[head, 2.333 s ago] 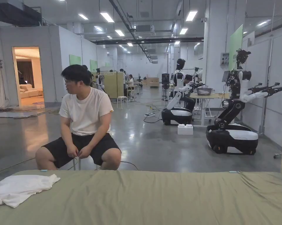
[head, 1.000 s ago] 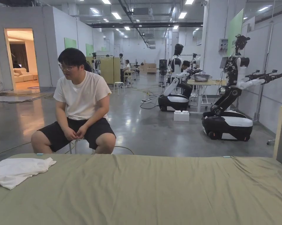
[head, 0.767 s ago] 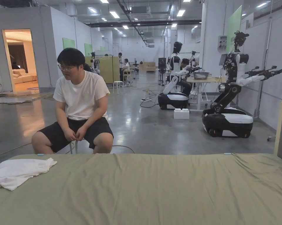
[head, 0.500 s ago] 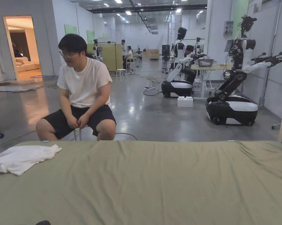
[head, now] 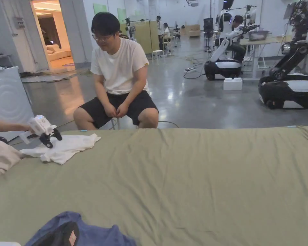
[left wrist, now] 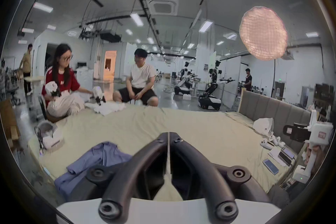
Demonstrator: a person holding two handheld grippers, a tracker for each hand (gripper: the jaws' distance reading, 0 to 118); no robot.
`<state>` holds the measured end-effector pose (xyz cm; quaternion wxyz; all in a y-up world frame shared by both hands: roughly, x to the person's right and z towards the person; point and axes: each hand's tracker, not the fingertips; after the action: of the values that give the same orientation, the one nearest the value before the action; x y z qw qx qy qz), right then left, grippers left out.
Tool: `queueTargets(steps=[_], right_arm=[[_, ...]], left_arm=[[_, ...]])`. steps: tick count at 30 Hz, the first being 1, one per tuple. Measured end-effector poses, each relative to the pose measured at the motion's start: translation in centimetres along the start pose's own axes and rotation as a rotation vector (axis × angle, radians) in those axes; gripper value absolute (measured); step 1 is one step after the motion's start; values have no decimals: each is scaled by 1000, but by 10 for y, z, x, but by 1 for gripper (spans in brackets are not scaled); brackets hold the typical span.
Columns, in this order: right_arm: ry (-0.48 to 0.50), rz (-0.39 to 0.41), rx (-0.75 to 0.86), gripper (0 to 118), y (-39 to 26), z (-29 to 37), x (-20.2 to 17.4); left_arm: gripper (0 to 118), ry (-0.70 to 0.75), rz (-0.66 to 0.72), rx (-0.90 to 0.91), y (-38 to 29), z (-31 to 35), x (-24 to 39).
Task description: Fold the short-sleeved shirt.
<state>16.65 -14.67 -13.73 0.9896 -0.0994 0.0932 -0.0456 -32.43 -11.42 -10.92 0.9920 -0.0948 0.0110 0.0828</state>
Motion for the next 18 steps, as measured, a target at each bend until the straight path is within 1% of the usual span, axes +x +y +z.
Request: queueTargets(steps=[1,2,3,5,6,9,11,13,15,17,18], right_arm=[[15,-13,-17,0,-4,-4,-1],[27,-25,-37,0,-8,-8,-1],[35,-39,-56,0,-12,-12,-2],[54,-57,-94,0,-21,-18,-4],[64,-59,-118,0,-26,-20,-5],[75,-36,-185,0,-38,-25,-6],[68,-14,-211,0,-43,-24,-4],[61,-15,-235,0,-48,-22,3],[44,-26,-268,0,-52,-21,12],[11,-31,-291,0,-57,-17,22],[-11,-33,-305,0,-59,-15,28]], left_arm=[[28,37,-6,-59,-3,-5,-14],[46,72,-26,-116,-5,-10,-28],[57,89,-80,-155,-10,-15,-39],[58,111,-145,-201,-21,-29,-56],[61,151,-162,-245,-28,-42,-65],[84,116,-164,-414,-58,-97,-96],[85,115,-163,-516,-83,-135,-114],[85,114,-122,-604,-108,-173,-132],[85,119,-75,-658,-129,-203,-150],[85,166,-71,-673,-143,-226,-163],[83,186,-72,-695,-146,-230,-159]])
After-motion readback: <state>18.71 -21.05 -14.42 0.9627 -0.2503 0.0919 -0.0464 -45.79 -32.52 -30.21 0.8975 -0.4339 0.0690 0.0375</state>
